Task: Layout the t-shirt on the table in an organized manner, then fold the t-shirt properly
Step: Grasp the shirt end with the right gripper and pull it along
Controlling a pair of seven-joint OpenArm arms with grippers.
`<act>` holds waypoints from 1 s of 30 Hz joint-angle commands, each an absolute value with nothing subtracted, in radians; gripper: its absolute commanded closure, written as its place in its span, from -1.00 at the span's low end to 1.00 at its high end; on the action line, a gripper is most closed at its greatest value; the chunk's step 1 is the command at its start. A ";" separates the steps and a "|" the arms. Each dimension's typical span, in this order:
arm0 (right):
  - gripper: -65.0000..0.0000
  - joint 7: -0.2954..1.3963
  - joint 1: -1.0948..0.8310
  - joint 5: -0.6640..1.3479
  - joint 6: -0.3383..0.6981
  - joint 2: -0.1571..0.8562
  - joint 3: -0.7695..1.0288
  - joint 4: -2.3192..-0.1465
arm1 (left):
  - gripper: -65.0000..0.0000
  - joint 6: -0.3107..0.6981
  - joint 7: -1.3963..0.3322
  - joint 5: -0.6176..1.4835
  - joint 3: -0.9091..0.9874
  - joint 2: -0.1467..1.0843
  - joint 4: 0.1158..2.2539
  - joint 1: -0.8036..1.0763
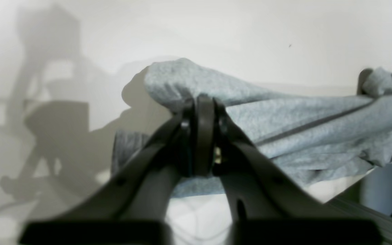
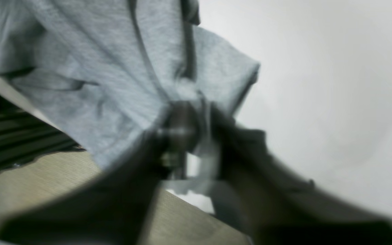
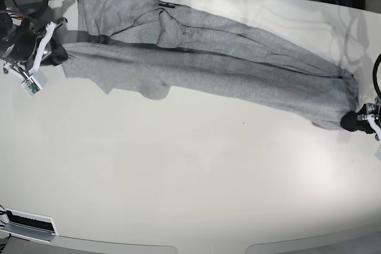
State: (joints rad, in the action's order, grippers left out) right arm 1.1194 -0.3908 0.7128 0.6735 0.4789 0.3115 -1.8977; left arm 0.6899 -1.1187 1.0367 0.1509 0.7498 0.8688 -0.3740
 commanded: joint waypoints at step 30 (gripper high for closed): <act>-0.24 0.970 -0.002 0.727 0.588 0.305 0.141 -1.341 | -0.11 0.698 -1.071 1.060 0.159 0.748 0.879 -0.390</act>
